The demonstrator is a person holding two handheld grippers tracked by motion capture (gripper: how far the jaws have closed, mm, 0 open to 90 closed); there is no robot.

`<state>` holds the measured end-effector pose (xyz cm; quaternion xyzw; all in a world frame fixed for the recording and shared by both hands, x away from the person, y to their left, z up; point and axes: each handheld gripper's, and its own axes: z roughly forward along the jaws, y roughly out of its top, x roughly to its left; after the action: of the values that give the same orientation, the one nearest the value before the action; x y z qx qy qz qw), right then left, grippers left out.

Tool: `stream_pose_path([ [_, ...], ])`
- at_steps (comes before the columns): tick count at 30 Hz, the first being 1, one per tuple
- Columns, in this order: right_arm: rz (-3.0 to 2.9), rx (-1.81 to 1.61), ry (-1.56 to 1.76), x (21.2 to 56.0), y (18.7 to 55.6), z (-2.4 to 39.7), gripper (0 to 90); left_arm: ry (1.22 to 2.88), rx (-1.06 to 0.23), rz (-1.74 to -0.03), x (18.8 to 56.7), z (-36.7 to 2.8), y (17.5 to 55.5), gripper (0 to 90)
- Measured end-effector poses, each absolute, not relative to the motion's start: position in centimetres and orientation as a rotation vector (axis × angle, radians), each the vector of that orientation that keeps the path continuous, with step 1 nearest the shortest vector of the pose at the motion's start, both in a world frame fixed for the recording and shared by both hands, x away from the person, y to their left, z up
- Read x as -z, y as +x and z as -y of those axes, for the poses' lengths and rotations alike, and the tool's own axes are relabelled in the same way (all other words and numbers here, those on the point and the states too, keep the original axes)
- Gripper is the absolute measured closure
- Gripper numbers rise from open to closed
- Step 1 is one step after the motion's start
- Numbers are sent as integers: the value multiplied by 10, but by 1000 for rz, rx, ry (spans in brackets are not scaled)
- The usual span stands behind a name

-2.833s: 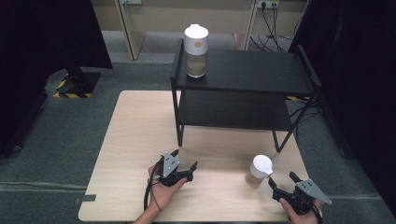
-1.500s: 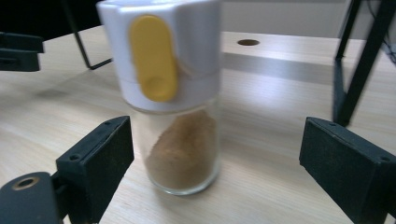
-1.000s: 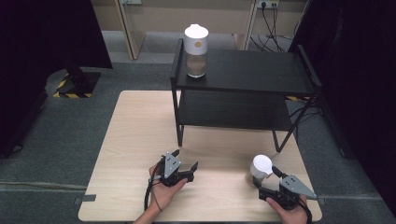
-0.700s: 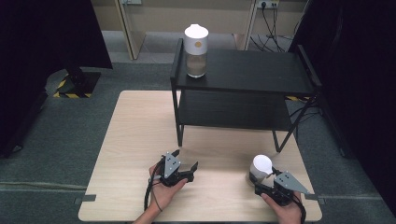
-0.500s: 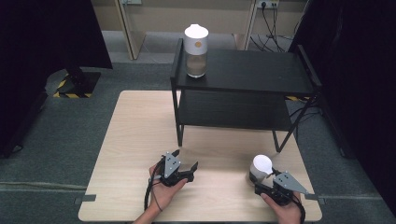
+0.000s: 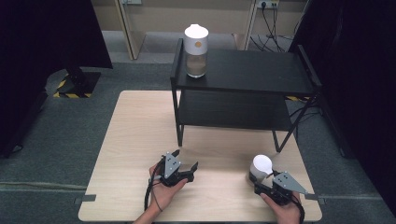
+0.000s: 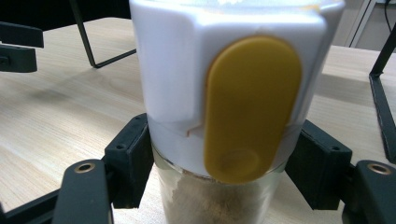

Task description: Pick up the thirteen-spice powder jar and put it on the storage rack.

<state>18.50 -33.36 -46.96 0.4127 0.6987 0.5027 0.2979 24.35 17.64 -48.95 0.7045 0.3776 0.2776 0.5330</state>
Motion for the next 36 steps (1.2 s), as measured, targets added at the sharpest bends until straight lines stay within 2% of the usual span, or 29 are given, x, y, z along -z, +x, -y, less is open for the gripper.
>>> stream_pose_path([
  [15,-1791,-1433,1125,460,180,336,308,1672,-663,-900,490,-177,243,130],
  [36,-1622,-1536,1089,416,187,343,308,1678,-669,-896,490,-176,242,130],
])
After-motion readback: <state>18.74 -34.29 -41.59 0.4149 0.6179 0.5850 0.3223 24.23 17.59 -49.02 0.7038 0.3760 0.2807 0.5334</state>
